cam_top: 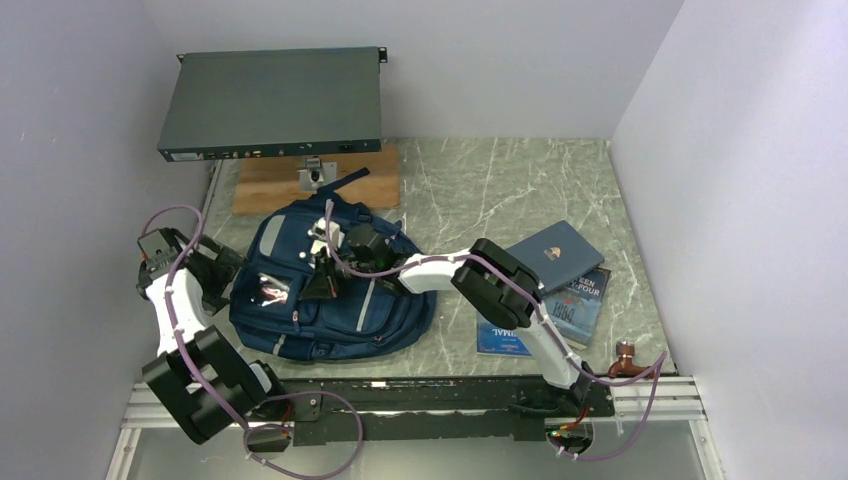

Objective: Pack the student bag
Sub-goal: Place the stationery in the student bag.

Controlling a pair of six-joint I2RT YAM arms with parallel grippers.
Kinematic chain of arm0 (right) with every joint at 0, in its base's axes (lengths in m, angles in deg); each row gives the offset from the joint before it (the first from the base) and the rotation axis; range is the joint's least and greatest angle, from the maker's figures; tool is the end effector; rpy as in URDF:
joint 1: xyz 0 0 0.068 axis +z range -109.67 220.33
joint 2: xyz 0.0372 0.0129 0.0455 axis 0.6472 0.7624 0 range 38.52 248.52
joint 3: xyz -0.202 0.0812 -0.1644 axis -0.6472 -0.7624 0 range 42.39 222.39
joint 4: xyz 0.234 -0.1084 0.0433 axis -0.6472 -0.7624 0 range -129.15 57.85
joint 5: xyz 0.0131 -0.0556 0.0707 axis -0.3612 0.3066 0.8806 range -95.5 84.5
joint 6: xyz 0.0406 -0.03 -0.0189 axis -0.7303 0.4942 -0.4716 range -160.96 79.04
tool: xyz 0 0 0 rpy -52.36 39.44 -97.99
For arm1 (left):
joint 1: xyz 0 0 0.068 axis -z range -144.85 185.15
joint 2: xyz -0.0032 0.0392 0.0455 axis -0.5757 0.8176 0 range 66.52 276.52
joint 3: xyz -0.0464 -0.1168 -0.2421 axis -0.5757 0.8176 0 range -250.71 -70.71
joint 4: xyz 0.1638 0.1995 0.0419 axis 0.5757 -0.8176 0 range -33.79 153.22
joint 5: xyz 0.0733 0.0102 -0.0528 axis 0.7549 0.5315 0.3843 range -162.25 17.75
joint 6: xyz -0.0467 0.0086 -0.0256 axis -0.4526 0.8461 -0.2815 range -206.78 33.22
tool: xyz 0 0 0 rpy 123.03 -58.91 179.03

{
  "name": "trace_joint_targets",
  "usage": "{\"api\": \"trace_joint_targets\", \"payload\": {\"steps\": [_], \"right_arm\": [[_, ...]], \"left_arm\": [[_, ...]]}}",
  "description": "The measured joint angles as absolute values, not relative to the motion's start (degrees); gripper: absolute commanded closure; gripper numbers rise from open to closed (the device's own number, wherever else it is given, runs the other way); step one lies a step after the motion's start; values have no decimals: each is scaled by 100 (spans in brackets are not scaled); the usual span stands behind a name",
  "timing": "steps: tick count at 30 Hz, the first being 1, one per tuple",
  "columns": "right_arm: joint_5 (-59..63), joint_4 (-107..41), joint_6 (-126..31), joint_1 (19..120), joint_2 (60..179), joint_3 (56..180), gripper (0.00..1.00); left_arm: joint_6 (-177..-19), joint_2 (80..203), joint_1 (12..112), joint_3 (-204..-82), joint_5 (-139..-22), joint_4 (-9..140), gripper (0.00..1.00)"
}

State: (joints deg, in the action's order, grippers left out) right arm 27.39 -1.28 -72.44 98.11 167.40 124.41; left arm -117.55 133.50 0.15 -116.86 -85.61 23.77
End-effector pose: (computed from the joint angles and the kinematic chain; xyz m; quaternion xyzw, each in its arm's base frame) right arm 0.2486 0.4306 0.1526 -0.3402 0.7071 0.5664 0.2520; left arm 0.1857 0.1200 0.2309 -0.4961 0.8224 -0.1029 0.2587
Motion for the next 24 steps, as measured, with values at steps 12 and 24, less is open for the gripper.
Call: {"api": "trace_joint_targets", "payload": {"steps": [12,24], "right_arm": [[3189,-233,-7251,9870,17247,13086,96],[2621,-1293,-6366,10130,17256,13418,96]], "left_arm": [[-11735,13484,-191,-11199,-9036,3107,0],[-11654,13254,-202,-11068,-9077,3169,0]]}}
